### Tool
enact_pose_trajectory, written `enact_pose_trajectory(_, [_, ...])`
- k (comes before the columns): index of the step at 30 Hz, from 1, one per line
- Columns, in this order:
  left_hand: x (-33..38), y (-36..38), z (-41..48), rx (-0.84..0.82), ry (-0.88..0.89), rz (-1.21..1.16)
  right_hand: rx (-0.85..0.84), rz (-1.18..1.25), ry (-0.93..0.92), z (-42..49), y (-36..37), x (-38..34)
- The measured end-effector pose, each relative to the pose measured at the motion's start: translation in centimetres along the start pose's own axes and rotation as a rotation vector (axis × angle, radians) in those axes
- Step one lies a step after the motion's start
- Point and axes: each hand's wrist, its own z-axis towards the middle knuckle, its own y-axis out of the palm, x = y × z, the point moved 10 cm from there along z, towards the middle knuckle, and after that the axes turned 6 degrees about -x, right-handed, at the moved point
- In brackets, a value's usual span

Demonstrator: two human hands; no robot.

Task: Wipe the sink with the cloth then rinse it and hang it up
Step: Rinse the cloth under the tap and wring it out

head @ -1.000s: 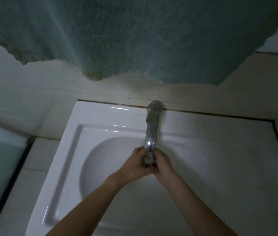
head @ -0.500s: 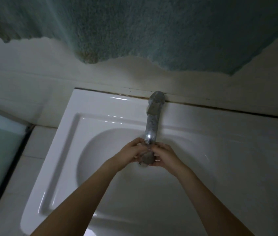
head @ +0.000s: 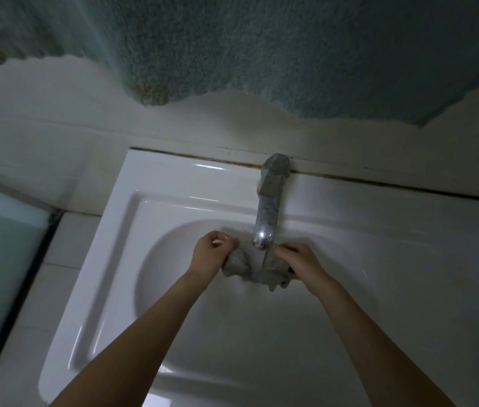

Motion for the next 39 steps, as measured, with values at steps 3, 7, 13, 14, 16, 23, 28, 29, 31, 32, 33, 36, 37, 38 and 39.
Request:
enact_pose_trajectory(3, [-1.8, -1.6, -0.1, 0.062, -0.151, -0.239, -0.030, 0.116, 0.105, 0.2, 1.7, 1.6])
enact_pose_trajectory(7, [-4.1, 0.0, -0.4, -0.228, -0.304, -0.480, -0.188, 0.419, 0.167, 0.3, 7.3, 3.2])
enact_pose_trajectory(13, [-3.9, 2.5, -0.9, -0.180, -0.233, -0.455, 0.200, 0.371, 0.021, -0.6, 3.1, 2.9])
enact_pose_trajectory(14, [-3.7, 3.6, -1.1, -0.182, -0.230, -0.445, 0.254, 0.347, -0.024, -1.2, 1.7, 2.7])
enact_pose_trajectory(16, [-3.1, 6.1, -1.2, -0.185, -0.238, -0.442, 0.358, 0.336, -0.070, -2.7, -1.2, 2.9])
enact_pose_trajectory(23, [-3.3, 9.3, -0.7, -0.151, -0.266, -0.445, 0.574, 0.237, -0.163, -4.8, -5.7, 3.3])
enact_pose_trajectory(28, [-4.2, 2.9, -1.1, -0.041, -0.171, -0.445, 0.465, 0.173, -0.197, -3.1, -0.5, 1.9])
enact_pose_trajectory(29, [-4.7, 1.4, -1.0, -0.008, -0.163, -0.439, 0.434, 0.166, -0.197, -2.7, 0.8, 1.6])
enact_pose_trajectory(31, [-5.5, -0.6, -1.2, 0.043, -0.170, -0.449, 0.374, 0.208, -0.209, -2.2, 3.0, 0.9])
enact_pose_trajectory(32, [-5.3, -1.0, -1.5, 0.076, -0.172, -0.462, 0.338, 0.248, -0.216, -2.2, 4.0, 0.6])
enact_pose_trajectory(33, [-4.9, -0.9, -1.7, 0.083, -0.159, -0.478, 0.313, 0.278, -0.222, -2.0, 4.9, 0.8])
enact_pose_trajectory(36, [-3.9, 2.1, -1.9, 0.042, -0.164, -0.475, 0.286, 0.267, -0.226, -2.3, 7.7, 1.8])
enact_pose_trajectory(37, [-4.1, 3.6, -1.7, 0.005, -0.187, -0.498, 0.321, 0.197, -0.239, -2.6, 7.9, 1.9])
enact_pose_trajectory(38, [-4.2, 5.2, -1.6, -0.038, -0.216, -0.547, 0.368, 0.114, -0.257, -2.8, 7.6, 1.4])
enact_pose_trajectory(39, [-4.5, 6.3, -1.4, -0.057, -0.229, -0.573, 0.426, 0.058, -0.256, -2.6, 6.5, 1.0])
